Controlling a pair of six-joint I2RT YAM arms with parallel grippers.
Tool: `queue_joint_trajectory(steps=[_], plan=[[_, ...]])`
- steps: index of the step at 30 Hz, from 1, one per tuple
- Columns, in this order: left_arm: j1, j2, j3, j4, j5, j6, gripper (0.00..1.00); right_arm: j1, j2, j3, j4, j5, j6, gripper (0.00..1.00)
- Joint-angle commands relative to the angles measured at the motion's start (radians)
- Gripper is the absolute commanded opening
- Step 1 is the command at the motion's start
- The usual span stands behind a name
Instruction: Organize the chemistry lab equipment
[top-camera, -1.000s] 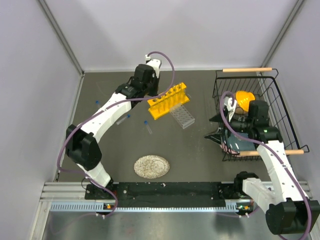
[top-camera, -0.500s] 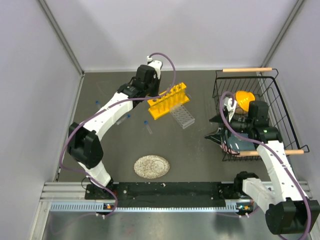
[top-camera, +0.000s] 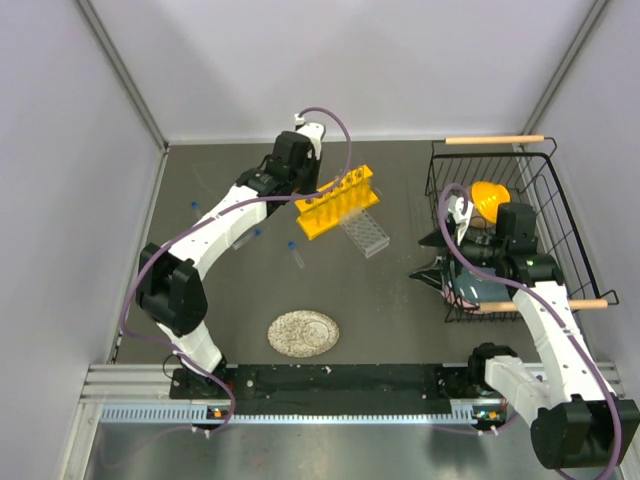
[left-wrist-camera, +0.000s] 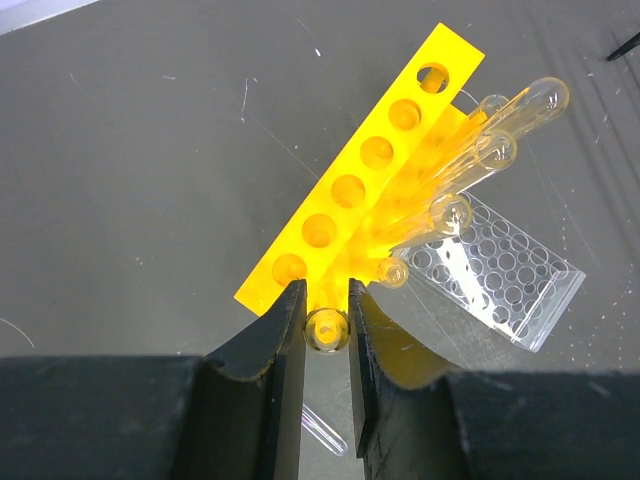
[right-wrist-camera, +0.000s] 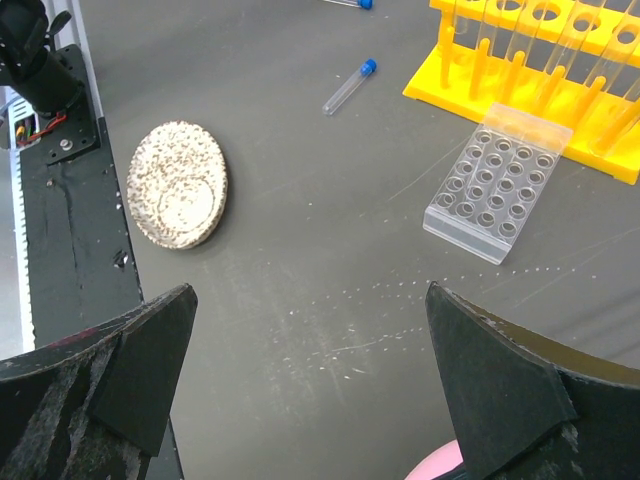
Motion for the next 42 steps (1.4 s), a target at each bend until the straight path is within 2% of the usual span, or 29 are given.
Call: queue_joint_trajectory(steps=[1,9,23,42], plan=[[0.003,-0.028,-0.005,0.032,-0.009,0.011,0.07,-0.016,-0.012,0.003,0.024,-0.033,-0.028,0.99],[0.003,-0.059,0.043,0.009,-0.015,0.023,0.08,-0.018,-0.012,0.001,0.022,-0.036,-0.03,0.99],[0.003,-0.126,-0.003,-0.007,0.029,0.017,0.08,-0.025,-0.012,-0.001,0.022,-0.041,-0.033,0.99],[0.003,-0.05,-0.014,0.006,0.034,0.014,0.08,-0.033,-0.013,-0.002,0.022,-0.044,-0.033,0.99]])
